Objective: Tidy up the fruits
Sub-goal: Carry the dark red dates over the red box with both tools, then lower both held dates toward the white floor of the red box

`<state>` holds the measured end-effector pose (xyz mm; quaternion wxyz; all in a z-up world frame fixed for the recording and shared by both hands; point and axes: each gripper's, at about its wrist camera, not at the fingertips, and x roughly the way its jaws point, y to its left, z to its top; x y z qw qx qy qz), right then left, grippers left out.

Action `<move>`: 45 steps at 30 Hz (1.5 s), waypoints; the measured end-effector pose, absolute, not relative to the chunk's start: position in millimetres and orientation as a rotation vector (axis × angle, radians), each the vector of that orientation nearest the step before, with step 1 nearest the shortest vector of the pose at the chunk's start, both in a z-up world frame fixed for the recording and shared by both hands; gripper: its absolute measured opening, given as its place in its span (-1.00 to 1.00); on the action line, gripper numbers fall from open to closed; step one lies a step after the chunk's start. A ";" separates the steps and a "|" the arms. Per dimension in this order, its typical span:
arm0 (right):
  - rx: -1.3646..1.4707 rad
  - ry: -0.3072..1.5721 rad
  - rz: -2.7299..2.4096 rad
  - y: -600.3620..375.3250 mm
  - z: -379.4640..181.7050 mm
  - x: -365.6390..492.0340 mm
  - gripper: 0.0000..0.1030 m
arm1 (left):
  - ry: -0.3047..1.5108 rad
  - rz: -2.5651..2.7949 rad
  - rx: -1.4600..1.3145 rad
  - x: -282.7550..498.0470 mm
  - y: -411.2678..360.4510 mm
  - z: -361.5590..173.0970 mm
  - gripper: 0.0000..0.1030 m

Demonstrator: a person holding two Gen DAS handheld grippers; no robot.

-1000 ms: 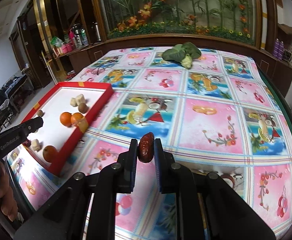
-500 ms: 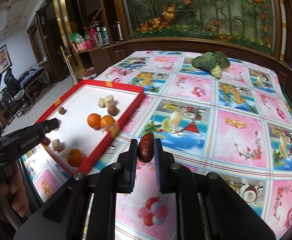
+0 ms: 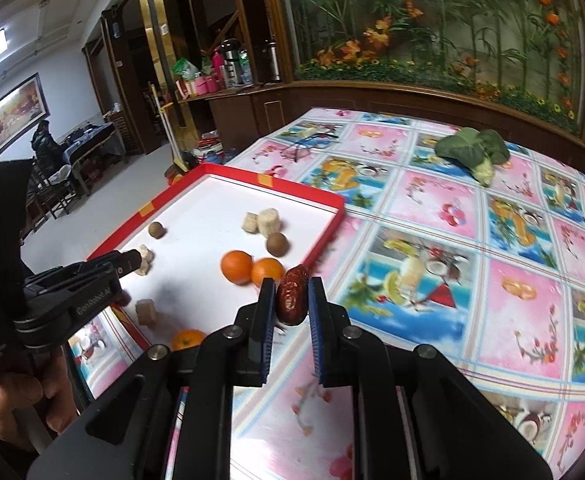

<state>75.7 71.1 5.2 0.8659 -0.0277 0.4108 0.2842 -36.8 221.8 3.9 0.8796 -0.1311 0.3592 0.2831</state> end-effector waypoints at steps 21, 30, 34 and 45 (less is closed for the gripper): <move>-0.084 0.846 0.687 121.7 10.3 87.9 -0.65 | 0.742 0.634 -0.302 -37.2 255.6 5.3 -0.61; -0.058 0.844 0.730 136.1 7.3 92.4 -0.65 | 0.751 0.649 -0.293 -38.2 257.6 3.3 -0.61; -0.049 0.844 0.766 148.7 6.6 100.9 -0.65 | 0.756 0.651 -0.285 -36.1 253.7 4.2 -0.61; -0.053 0.864 0.778 157.2 -1.7 118.1 -0.65 | 0.762 0.669 -0.312 -31.9 273.5 6.5 -0.61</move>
